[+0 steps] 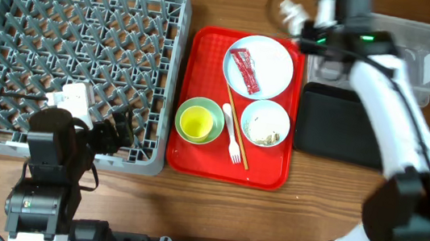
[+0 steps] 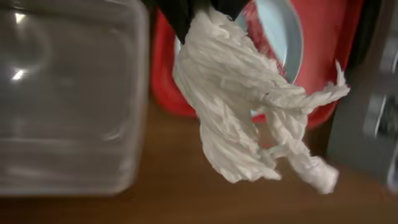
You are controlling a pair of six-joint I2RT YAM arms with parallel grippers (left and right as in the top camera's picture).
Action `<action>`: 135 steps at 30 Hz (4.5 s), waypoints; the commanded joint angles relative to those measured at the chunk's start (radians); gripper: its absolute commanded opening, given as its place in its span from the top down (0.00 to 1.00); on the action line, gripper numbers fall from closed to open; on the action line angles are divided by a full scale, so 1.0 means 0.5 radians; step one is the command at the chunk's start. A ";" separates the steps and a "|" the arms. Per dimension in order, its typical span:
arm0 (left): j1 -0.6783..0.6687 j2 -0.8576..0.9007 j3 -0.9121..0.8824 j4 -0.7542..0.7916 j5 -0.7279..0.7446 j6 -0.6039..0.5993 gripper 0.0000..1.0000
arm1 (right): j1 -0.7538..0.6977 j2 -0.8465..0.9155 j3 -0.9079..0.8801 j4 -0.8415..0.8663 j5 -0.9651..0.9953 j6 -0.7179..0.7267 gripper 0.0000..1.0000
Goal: Sort waste into correct bins and load items into the dishwasher rack
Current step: 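Grasp the white tissue with the right gripper, drop it in the clear bin, then grasp the red snack wrapper with the right gripper, drop it in the clear bin, then grasp the blue rice bowl with the right gripper, tip rice onto black tray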
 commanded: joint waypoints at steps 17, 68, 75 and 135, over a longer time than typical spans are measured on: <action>-0.008 -0.005 0.044 0.007 -0.018 0.031 0.00 | 0.385 0.209 -0.018 -0.081 -0.326 -0.350 0.13; -0.008 -0.005 0.044 -0.001 -0.018 0.032 0.00 | -0.045 -0.415 0.054 -0.992 -0.667 -0.079 0.00; -0.008 -0.005 0.044 -0.002 -0.018 0.032 0.00 | 0.527 -0.412 -0.297 -0.829 -0.249 0.098 0.08; -0.008 -0.005 0.044 -0.060 -0.018 0.032 0.00 | -0.627 -0.442 -1.292 0.246 -1.590 0.283 0.96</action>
